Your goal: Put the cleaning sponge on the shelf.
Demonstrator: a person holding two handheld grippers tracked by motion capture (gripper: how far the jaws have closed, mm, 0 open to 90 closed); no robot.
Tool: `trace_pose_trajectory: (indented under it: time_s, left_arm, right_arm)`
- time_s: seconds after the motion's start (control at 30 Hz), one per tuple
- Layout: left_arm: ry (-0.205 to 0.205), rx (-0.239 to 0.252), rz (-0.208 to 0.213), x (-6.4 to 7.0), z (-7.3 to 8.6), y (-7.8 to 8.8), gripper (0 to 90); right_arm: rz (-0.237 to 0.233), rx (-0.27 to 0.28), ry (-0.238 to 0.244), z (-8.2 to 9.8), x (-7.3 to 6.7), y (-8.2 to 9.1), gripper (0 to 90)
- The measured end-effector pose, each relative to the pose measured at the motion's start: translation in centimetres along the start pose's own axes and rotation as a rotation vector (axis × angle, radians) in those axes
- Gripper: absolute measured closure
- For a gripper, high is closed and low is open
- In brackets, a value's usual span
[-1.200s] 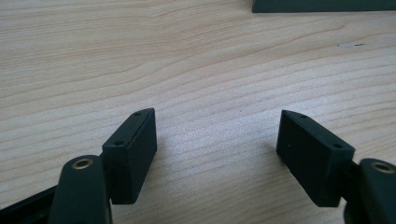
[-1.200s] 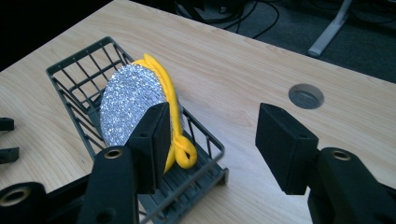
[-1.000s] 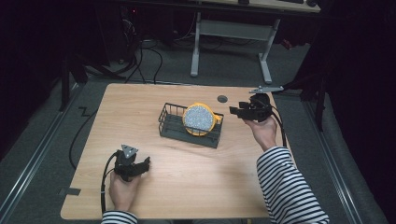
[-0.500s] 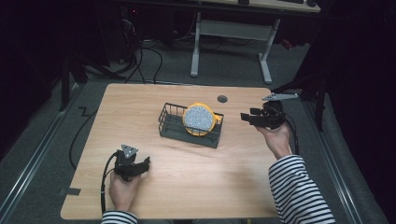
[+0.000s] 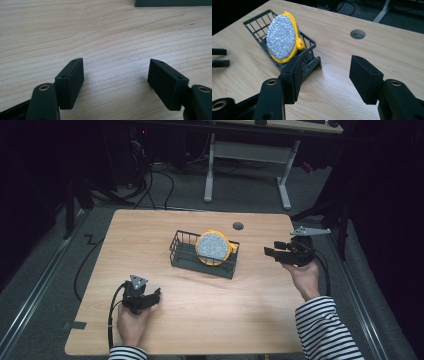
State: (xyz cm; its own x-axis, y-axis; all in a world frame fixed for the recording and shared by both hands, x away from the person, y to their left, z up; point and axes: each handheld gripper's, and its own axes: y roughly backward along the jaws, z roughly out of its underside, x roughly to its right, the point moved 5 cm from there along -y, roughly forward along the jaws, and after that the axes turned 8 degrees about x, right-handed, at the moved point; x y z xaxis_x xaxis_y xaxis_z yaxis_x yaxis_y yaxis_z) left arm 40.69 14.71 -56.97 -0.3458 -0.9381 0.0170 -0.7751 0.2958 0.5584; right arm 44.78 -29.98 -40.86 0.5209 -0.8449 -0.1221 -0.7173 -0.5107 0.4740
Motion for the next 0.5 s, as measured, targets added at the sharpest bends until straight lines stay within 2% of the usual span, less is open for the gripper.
trace_pose_trajectory:
  time_s: [0.1, 0.4, 0.43, 0.5]
  left_arm:
    - [0.0, 0.0, 0.0, 0.0, 0.0, 0.0, 29.8]
    - [0.0, 0.0, 0.0, 0.0, 0.0, 0.0, 29.8]
    - [0.0, 0.0, 0.0, 0.0, 0.0, 0.0, 29.8]
    - [0.0, 0.0, 0.0, 0.0, 0.0, 0.0, 29.8]
  right_arm:
    - [-0.009, 0.021, 0.004, 0.0, -0.6, 0.7, 44.8]
    - [0.0, 0.024, 0.008, 1.0, -0.7, 2.0, 45.0]
    - [0.009, 0.054, 0.024, 0.9, -0.9, 2.6, 46.2]
    - [0.005, 0.072, 0.019, 1.0, -1.0, 3.1, 46.2]
